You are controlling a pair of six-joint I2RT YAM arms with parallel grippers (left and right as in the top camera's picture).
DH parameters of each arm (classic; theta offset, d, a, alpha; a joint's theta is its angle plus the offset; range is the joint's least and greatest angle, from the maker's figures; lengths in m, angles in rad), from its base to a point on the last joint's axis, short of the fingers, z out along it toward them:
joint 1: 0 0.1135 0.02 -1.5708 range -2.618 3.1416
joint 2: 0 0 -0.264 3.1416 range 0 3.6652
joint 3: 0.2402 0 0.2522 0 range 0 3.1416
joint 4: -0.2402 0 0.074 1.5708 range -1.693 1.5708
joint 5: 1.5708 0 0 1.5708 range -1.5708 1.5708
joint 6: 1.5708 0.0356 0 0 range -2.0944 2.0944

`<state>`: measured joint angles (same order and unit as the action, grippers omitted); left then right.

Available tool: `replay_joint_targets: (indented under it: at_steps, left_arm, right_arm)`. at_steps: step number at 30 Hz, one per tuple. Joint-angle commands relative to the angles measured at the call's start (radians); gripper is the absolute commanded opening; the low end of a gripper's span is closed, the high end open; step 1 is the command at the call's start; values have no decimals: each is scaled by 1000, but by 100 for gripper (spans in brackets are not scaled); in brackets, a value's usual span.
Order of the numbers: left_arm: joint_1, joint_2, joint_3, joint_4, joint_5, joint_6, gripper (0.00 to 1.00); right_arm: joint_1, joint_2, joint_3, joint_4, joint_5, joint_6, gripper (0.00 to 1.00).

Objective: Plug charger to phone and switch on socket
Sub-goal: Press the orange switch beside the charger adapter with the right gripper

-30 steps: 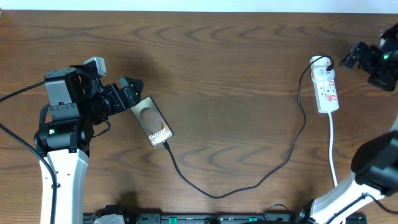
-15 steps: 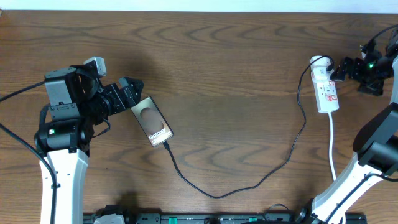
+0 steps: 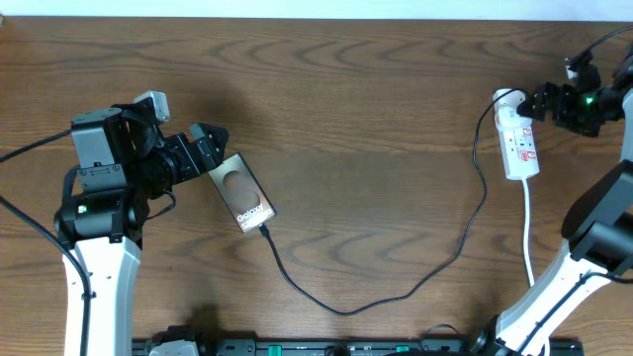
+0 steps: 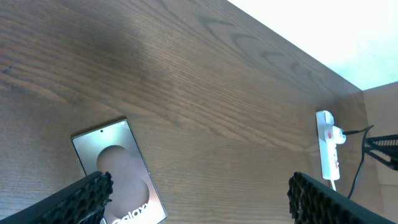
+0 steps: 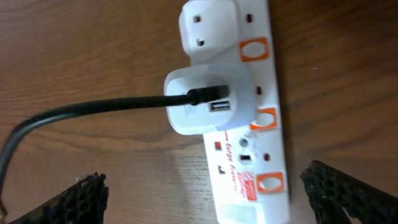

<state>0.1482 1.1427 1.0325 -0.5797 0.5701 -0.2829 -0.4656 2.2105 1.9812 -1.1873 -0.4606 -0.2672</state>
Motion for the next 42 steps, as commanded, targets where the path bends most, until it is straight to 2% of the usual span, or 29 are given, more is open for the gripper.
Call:
replay_joint_targets:
  at_steps: [1, 18, 26, 42]
  left_arm:
    - [-3, -6, 32, -8, 6, 20, 92]
    - [-3, -6, 32, -10, 6, 21, 92]
    - [-3, -6, 32, -10, 5, 21, 92]
    - [-3, -6, 32, -10, 5, 21, 92]
  right_arm:
    - [-5, 69, 3, -10, -66, -33, 99]
    - [3, 126, 3, -3, -66, -72, 99]
    - [16, 126, 3, 21, -149, -126, 99]
    - [22, 126, 3, 47, -143, -2, 99]
